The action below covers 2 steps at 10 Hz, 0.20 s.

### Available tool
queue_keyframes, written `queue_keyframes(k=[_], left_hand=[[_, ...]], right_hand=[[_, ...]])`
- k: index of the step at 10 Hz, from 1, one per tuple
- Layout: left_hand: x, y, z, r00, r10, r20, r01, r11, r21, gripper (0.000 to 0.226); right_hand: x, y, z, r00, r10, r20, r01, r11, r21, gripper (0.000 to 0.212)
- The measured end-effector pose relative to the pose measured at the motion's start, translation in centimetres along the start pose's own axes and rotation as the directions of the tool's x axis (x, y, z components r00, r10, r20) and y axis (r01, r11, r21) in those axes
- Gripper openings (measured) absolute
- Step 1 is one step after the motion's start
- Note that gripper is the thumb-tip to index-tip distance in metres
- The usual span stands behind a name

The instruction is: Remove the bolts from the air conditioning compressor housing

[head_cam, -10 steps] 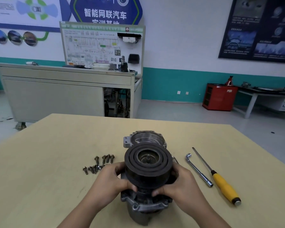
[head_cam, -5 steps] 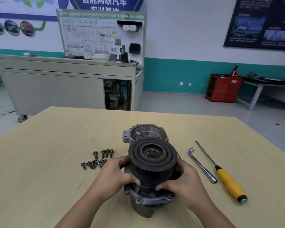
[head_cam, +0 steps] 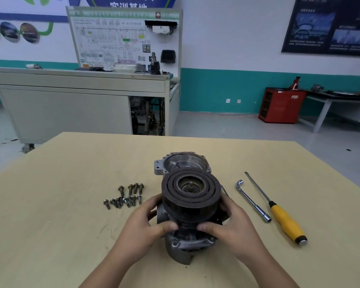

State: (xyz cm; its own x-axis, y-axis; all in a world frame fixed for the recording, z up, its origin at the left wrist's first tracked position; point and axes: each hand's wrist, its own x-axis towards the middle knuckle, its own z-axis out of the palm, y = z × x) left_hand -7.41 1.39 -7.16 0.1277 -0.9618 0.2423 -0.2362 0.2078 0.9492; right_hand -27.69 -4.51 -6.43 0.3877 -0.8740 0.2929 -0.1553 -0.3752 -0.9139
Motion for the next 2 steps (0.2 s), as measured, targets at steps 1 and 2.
queue_keyframes(k=[1, 2], left_hand=[[-1.3, -0.7, -0.1, 1.000, 0.010, -0.027, -0.009, 0.999, 0.046, 0.089], [-3.5, -1.5, -1.2, 0.998, -0.020, -0.066, 0.026, 0.995, 0.095, 0.076]], right_hand=[[-0.7, -0.3, -0.3, 1.000, 0.030, -0.003, -0.030, 0.999, -0.040, 0.077], [-1.9, -1.2, -2.8, 0.998, 0.060, -0.012, -0.061, 0.984, -0.166, 0.063]])
